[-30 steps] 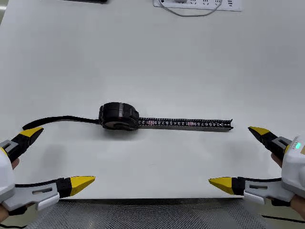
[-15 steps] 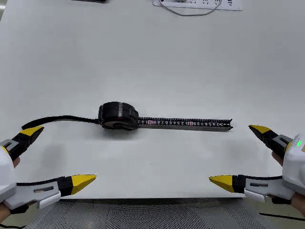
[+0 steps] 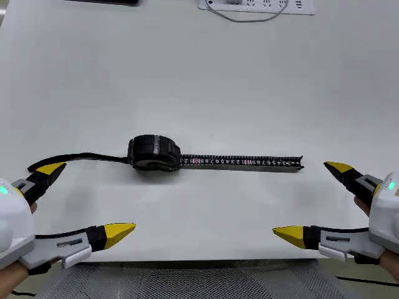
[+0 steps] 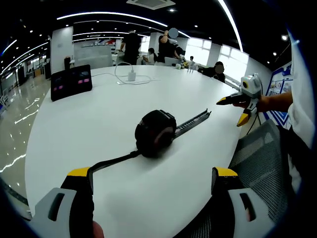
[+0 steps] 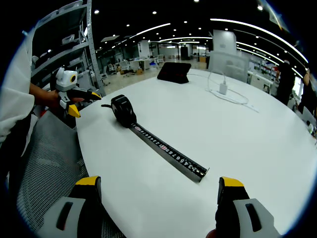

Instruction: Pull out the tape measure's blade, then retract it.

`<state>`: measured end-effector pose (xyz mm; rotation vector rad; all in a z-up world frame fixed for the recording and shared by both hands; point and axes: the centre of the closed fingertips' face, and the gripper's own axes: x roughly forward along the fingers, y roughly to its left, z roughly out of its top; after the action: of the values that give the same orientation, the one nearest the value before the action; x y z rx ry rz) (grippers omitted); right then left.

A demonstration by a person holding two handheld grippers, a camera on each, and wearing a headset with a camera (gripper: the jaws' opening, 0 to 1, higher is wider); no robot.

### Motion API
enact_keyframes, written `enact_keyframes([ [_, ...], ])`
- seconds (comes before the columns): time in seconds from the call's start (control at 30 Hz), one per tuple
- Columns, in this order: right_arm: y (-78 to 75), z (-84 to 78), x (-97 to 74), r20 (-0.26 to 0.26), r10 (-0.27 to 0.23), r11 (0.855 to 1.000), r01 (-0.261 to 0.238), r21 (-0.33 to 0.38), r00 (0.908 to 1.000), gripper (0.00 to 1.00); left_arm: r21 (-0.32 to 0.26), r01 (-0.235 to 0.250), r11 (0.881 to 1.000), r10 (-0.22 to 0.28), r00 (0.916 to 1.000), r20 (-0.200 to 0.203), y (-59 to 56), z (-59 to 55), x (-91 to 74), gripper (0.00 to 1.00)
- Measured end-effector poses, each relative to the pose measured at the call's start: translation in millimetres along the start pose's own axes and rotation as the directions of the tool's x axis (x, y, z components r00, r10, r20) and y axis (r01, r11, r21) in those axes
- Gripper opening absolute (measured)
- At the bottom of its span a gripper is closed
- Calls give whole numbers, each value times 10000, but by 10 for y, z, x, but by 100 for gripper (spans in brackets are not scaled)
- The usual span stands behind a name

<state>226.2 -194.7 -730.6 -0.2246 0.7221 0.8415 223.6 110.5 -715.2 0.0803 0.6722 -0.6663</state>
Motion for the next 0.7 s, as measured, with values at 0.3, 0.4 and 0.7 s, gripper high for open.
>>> enact_keyframes([
  [0.3, -28, 22, 5, -25, 25, 10000, -25, -21, 10000, 97, -257, 204, 9995, -201, 9997, 133, -149, 116, 189, 97],
  [0.4, -37, 24, 2, -33, 8, 10000, -8, -17, 10000, 97, -243, 234, 9994, -231, 9996, 148, -183, 157, 257, 97],
  [0.7, -88, 27, -3, -28, -52, 10000, 51, -67, 10000, 97, -529, 443, 9976, -428, 9987, 278, -279, 254, 403, 95],
])
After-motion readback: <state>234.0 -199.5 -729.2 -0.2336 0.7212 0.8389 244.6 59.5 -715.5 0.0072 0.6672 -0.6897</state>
